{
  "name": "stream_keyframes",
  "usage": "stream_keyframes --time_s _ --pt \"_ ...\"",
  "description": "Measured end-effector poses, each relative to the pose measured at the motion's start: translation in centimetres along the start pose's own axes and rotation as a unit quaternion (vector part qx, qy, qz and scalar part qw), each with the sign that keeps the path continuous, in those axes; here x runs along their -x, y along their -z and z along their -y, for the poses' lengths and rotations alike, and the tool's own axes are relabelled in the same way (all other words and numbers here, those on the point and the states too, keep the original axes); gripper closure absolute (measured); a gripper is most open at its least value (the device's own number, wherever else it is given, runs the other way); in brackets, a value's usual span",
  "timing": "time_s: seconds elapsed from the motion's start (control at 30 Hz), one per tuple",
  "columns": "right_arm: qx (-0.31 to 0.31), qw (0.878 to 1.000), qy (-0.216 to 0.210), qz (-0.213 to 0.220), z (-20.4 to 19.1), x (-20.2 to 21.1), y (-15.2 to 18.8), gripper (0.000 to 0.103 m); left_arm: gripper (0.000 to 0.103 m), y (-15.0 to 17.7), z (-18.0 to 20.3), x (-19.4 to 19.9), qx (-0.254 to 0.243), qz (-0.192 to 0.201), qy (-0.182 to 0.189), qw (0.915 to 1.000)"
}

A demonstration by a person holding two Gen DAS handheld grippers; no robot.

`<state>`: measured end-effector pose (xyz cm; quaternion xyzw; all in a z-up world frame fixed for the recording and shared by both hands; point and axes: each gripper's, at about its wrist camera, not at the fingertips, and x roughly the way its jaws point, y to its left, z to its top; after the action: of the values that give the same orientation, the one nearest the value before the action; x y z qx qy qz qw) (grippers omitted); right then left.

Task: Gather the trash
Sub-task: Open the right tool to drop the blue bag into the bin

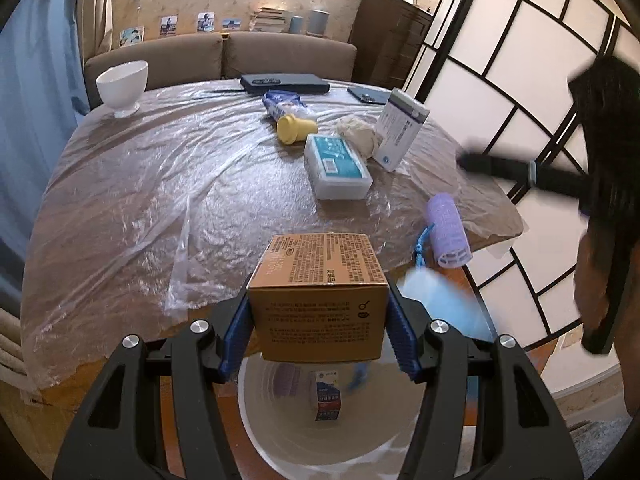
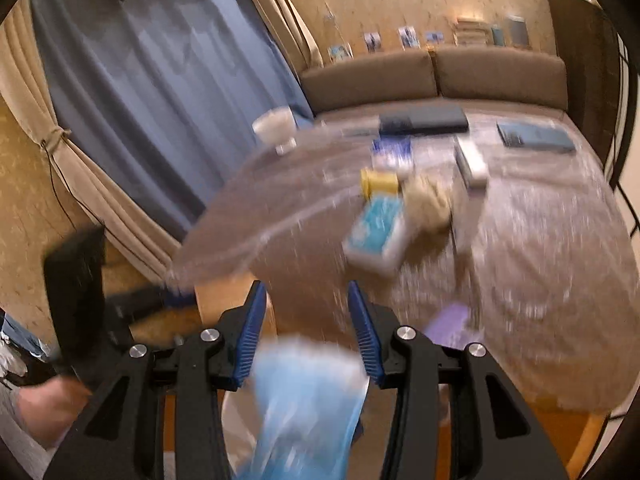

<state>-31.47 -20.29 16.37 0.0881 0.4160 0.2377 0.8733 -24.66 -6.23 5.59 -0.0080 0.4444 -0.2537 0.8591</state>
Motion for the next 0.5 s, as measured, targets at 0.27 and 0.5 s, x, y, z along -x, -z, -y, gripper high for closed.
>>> stream_keyframes --time_s 0.27,0.5 --pt "0.053 0.997 0.025 -0.054 -1.0 -0.9 2.3 0.06 0.043 1.0 -0.9 0.3 0.012 -0.002 -0.016 0.9998" --pt "-0.018 0.994 0.046 -0.098 1.8 -2.1 6.8 0.051 0.043 1.3 -1.2 0.0 0.018 -0.011 -0.017 0.9996"
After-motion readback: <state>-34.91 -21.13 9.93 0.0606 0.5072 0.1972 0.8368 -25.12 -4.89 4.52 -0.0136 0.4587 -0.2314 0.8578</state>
